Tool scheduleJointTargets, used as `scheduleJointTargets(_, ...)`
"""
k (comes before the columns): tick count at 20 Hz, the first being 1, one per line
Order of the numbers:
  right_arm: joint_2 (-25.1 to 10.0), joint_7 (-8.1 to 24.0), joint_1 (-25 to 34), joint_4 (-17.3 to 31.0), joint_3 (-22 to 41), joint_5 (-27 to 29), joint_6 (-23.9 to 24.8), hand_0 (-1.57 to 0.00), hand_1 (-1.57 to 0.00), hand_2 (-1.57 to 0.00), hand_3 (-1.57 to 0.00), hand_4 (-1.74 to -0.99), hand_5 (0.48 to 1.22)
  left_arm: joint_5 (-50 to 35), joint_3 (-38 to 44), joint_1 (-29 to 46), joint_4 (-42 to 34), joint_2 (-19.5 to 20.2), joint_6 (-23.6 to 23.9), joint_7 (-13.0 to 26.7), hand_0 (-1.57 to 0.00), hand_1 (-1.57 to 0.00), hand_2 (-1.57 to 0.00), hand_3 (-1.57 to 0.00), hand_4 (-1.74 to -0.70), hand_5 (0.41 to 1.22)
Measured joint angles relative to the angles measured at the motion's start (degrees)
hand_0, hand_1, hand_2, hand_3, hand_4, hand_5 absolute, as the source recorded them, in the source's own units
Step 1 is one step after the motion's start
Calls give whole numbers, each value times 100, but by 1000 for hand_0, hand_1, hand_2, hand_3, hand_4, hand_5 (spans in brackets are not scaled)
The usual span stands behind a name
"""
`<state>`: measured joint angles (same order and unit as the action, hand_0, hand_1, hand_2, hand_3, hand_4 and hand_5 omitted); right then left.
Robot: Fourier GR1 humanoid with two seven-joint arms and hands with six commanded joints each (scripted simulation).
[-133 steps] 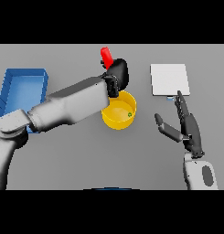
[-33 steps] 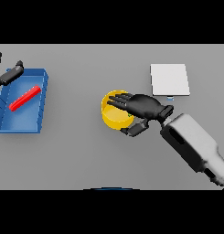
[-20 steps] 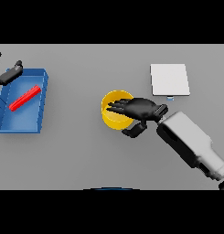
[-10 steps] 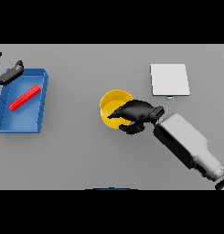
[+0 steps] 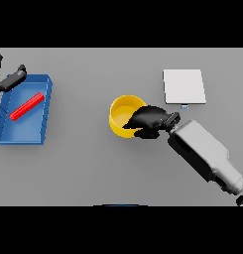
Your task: Pick up the red beaker and tilt it to pour out 1 green nut into yellow bowl. Pick up the yellow bowl and place it on the metallic measuring scale.
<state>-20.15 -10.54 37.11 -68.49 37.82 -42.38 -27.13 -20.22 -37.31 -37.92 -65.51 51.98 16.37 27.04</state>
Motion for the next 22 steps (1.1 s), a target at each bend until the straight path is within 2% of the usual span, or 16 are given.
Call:
scheduleJointTargets(1,-95,-76,9,-79,-34,46,-57,-1486,-1468,-1466,-1260,-1699,1206,-19,10,58,1,14,-9,-56,1,1,1,1,-785,724)
scheduleJointTargets(3,-155,29,43,-239,-124,149,-148,-1517,-1505,-1504,-1350,-1711,1211,-4,20,76,52,21,17,-58,1,1,1,1,-783,727)
scheduleJointTargets(4,-176,125,83,-283,-181,240,-247,-1528,-1518,-1517,-1357,-1714,1213,0,1,47,-15,18,4,-52,1,1,1,1,-784,727)
scheduleJointTargets(5,-200,134,60,-393,-209,339,-312,-1536,-1529,-1528,-1356,-1717,1215,-9,43,28,-52,120,5,2,1,1,1,1,-785,729)
scheduleJointTargets(7,-356,146,132,-530,-292,432,-387,-1549,-1544,-1543,-1325,-1721,1217,5,25,36,-3,82,15,29,1,1,1,1,-788,733)
scheduleJointTargets(9,-508,281,197,-604,-357,472,-486,-1557,-1554,-1553,-1309,-1722,1218,-14,63,22,21,73,13,-68,1,1,1,1,-797,737)
scheduleJointTargets(11,-536,350,302,-557,-383,519,-532,-1562,-1551,-1559,-1353,-1724,1218,-29,59,9,-16,62,-23,-124,1,1,1,1,-800,737)
scheduleJointTargets(14,-577,389,477,-408,-483,579,-499,-1566,-1561,-1565,-1269,-1723,1219,-15,74,42,-25,164,-35,-108,1,1,1,1,-795,747)
scheduleJointTargets(15,-683,401,504,-393,-535,574,-478,-1471,-1535,-1566,-1279,-1723,1220,4,69,-24,90,106,-65,-93,1,1,1,1,-794,748)
scheduleJointTargets(16,-730,468,601,-350,-581,544,-422,-1490,-1542,-1567,-1301,-1723,1220,-32,84,1,32,123,-76,-124,1,1,1,1,-790,751)
scheduleJointTargets(17,-830,394,598,-318,-610,548,-385,-1506,-1548,-1568,-1324,-1723,1220,-44,82,14,49,123,-104,-113,1,1,1,1,-790,753)
scheduleJointTargets(19,-853,545,715,-65,-696,527,-295,-1529,-1556,-1569,-1383,-1725,1220,-37,83,36,28,142,-95,-140,1,1,1,1,-792,754)
scheduleJointTargets(22,-1080,414,843,213,-796,509,-106,-1550,-1563,-1570,-1407,-1725,1221,-109,159,16,118,121,-109,-140,1,1,1,1,-803,757)
